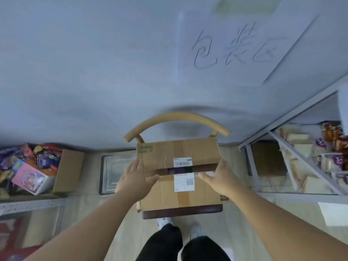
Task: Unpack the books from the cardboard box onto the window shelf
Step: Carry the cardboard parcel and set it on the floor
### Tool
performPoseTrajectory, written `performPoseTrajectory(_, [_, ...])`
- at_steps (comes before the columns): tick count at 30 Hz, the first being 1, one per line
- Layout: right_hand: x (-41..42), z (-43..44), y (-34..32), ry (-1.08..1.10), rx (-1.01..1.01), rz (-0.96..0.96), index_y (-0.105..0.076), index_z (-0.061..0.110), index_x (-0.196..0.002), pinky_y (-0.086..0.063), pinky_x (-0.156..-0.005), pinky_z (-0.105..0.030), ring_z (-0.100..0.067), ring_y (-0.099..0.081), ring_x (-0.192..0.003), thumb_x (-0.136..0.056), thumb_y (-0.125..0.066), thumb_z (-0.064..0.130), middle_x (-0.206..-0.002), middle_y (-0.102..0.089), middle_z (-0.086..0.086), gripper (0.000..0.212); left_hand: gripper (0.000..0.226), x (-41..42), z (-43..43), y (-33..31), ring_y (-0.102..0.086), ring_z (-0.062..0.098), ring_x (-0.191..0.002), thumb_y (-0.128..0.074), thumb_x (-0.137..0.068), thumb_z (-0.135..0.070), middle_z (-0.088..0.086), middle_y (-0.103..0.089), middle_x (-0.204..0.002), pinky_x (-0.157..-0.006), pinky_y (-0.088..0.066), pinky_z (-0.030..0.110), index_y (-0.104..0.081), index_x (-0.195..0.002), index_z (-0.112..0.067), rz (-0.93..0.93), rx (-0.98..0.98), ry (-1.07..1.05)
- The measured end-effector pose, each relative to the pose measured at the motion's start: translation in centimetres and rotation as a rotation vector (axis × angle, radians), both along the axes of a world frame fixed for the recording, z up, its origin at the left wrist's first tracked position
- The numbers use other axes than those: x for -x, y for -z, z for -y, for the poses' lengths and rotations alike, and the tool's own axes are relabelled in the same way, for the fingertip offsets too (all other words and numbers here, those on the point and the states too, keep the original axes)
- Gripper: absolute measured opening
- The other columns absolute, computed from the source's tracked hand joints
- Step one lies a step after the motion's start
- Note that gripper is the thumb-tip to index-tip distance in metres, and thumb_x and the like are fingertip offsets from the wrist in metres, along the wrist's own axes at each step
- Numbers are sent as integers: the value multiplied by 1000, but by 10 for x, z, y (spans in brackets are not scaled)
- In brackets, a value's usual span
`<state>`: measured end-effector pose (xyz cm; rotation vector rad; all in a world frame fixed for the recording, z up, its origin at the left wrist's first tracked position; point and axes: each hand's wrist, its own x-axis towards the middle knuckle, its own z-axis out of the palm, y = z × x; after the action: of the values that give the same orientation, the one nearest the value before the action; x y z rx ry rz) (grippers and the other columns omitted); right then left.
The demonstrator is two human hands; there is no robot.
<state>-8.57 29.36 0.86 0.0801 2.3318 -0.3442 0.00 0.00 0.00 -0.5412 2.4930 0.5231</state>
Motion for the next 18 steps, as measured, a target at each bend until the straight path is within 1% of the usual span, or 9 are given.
performPoseTrajectory(2, [9, 4, 26, 105, 7, -11, 15, 0, -163, -30, -125, -54, -35, -9, -162, -87, -45, 85, -175, 10, -18, 129, 102, 4, 0, 30, 5, 20, -163, -33, -93, -81, -3, 8, -177, -130, -12, 47, 2, -168, -22, 26, 28, -10])
performPoseTrajectory(4, [15, 8, 44, 223, 24, -63, 12, -3, -163, -30, -125, -54, -36, -9, -162, -89, -48, 81, -175, 7, -20, 127, 102, 0, -3, 54, 13, 21, -162, -25, -92, -84, -2, 19, -175, -130, -5, 47, 7, -167, -22, 39, 35, -51])
performPoseTrajectory(7, [18, 11, 71, 387, 104, -136, -9, -4, -163, -41, -117, -55, -41, -33, -153, -90, -58, 74, -171, -20, -23, 117, 106, -10, -13, 81, 16, 19, -161, -17, -88, -88, -8, 29, -172, -130, -2, 46, 13, -166, -22, 13, -19, -151])
performPoseTrajectory(9, [20, 8, 84, 476, 152, -219, -34, 0, -153, -53, -102, -52, -40, -54, -135, -88, -65, 69, -153, -48, -20, 99, 107, -10, -18, 89, 13, 18, -161, -21, -87, -88, -13, 29, -171, -130, -6, 47, 16, -165, -25, -50, -85, -239])
performPoseTrajectory(10, [22, 5, 90, 507, 165, -237, -44, 3, -144, -57, -92, -49, -37, -62, -122, -86, -68, 68, -140, -59, -15, 90, 107, -7, -20, 92, 9, 19, -161, -29, -89, -86, -14, 26, -172, -130, -11, 48, 16, -165, -26, -82, -120, -297])
performPoseTrajectory(12, [27, -2, 96, 543, 191, -210, -54, 11, -126, -57, -78, -41, -29, -68, -100, -80, -74, 70, -115, -68, -4, 77, 113, -3, -24, 95, -5, 24, -161, -53, -88, -77, -13, 12, -175, -127, -21, 50, 14, -165, -29, -147, -175, -428])
performPoseTrajectory(15, [40, -12, 102, 599, 257, -110, -68, 23, -98, -50, -66, -29, -17, -67, -82, -70, -84, 69, -89, -70, 11, 56, 126, 6, -18, 97, -41, 28, -147, -80, -68, -73, 0, -32, -166, -110, -46, 51, -8, -163, -31, -126, -223, -651])
performPoseTrajectory(17, [46, -16, 105, 643, 314, -50, -70, 30, -83, -46, -61, -23, -9, -67, -80, -66, -89, 65, -82, -71, 16, 43, 114, 10, -10, 100, -62, 27, -122, -83, -54, -76, -5, -62, -132, -85, -57, 42, -39, -146, -24, -116, -259, -741])
performPoseTrajectory(18, [48, -17, 107, 657, 328, -29, -70, 30, -82, -45, -61, -22, -7, -66, -82, -65, -90, 64, -82, -71, 16, 43, 105, 12, -6, 101, -67, 25, -110, -81, -49, -78, -10, -66, -114, -72, -55, 35, -49, -133, -24, -112, -291, -780])
